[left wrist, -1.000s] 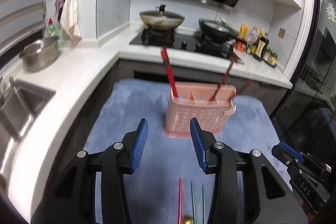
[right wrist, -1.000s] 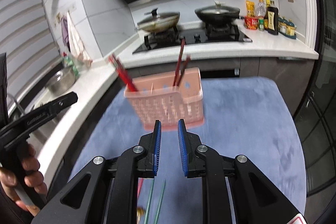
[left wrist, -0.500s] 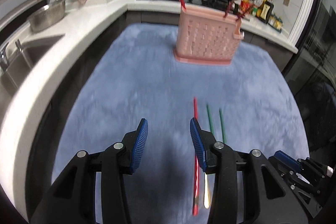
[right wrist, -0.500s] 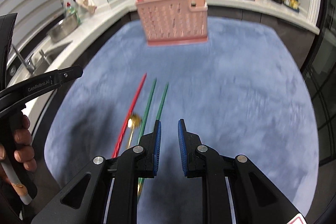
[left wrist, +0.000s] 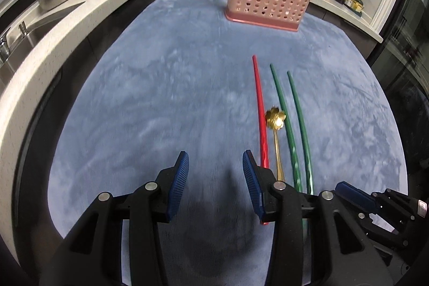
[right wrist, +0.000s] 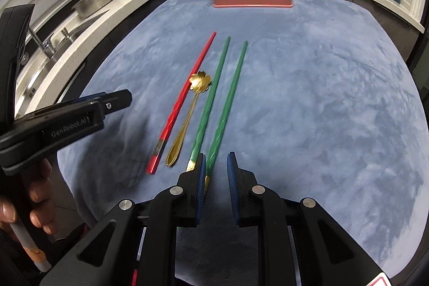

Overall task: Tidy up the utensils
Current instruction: 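Close the right tool on a green chopstick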

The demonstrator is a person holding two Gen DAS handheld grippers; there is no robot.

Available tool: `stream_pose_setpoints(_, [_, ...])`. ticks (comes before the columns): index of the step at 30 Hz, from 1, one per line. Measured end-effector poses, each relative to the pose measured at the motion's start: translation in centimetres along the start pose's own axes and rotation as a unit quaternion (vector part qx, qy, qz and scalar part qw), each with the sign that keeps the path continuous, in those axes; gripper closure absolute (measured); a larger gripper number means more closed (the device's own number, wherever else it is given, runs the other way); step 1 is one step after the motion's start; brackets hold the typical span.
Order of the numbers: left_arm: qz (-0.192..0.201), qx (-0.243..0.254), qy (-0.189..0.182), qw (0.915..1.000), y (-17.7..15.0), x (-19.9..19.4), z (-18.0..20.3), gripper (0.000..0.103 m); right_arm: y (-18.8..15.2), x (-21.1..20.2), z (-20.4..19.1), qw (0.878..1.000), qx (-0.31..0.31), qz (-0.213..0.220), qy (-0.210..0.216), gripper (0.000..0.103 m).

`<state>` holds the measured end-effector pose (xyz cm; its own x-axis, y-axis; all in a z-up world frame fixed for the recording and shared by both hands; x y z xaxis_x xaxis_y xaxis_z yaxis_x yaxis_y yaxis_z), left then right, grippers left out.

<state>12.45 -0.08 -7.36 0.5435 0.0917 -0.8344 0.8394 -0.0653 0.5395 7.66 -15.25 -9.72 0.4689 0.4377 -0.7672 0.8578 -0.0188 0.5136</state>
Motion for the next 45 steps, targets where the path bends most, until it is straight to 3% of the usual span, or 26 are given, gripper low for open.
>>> stream_pose_setpoints(15, [-0.014, 0.007, 0.004, 0.9999, -2.0, 0.4, -0.1, 0.05, -1.3, 1.6, 0.2, 0.999, 0.013, -0.027, 0.009, 0.086])
stream_pose_setpoints(27, [-0.017, 0.024, -0.004, 0.9996, -2.5, 0.5, 0.8, 0.049, -1.6, 2.2, 0.2, 0.999, 0.01, -0.037, 0.003, 0.086])
stream_pose_setpoints(32, [-0.017, 0.032, -0.007, 0.9993, -2.6, 0.4, 1.2, 0.049, -1.7, 2.1, 0.6, 0.999, 0.019, -0.034, -0.004, 0.095])
stream_pose_setpoints(45, [-0.023, 0.058, -0.029, 0.9976, -3.2, 0.5, 2.9, 0.049, -1.9, 0.8, 2.7, 0.998, 0.06, -0.011, -0.027, 0.096])
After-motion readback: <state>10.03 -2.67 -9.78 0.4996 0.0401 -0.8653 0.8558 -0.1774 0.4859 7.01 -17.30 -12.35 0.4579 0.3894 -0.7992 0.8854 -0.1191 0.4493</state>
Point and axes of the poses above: each gripper's, at about its wrist camera, not at the fingertips, and x roughly the way its jaws point, z to its right, y to its top, the point moved 1 cm from there along x, roughly the way its jaws point, and after that the axes turned 15 degrees about y, right-handed, at the moved point
